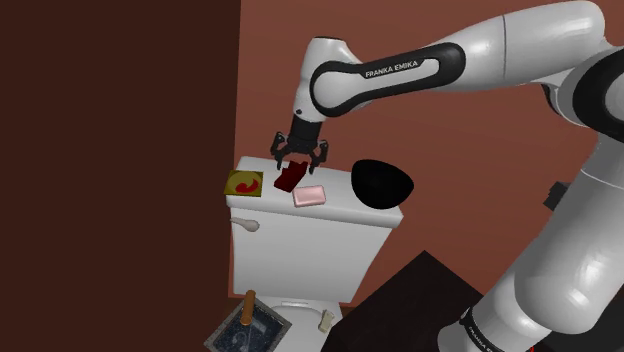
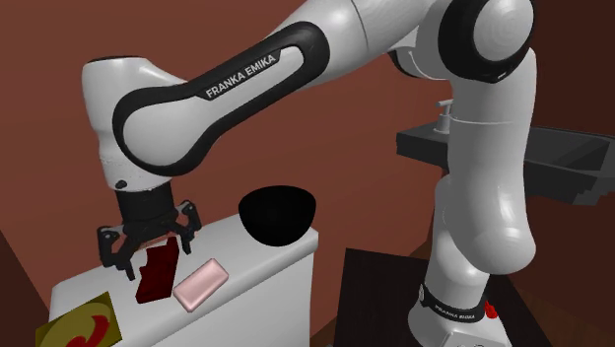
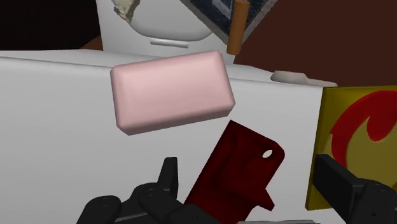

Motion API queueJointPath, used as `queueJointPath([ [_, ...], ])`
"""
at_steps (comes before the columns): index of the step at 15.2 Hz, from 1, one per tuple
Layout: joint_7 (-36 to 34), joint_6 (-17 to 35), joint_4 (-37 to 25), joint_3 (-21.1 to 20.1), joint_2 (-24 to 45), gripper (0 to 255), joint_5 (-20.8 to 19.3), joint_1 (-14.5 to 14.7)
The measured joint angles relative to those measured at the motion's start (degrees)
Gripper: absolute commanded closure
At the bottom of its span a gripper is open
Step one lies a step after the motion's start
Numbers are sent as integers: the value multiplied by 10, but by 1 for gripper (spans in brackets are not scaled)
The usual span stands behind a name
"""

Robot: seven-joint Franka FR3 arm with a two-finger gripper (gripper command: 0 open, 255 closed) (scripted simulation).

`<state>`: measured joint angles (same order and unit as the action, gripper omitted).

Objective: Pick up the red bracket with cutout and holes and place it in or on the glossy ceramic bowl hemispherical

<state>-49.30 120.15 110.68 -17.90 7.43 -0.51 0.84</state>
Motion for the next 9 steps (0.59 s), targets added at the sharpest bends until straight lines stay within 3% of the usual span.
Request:
queueJointPath([
  [3,-28,12,-23,0,37,0,-14,8],
  [9,-35,50,-8,2,61,0,-23,11],
])
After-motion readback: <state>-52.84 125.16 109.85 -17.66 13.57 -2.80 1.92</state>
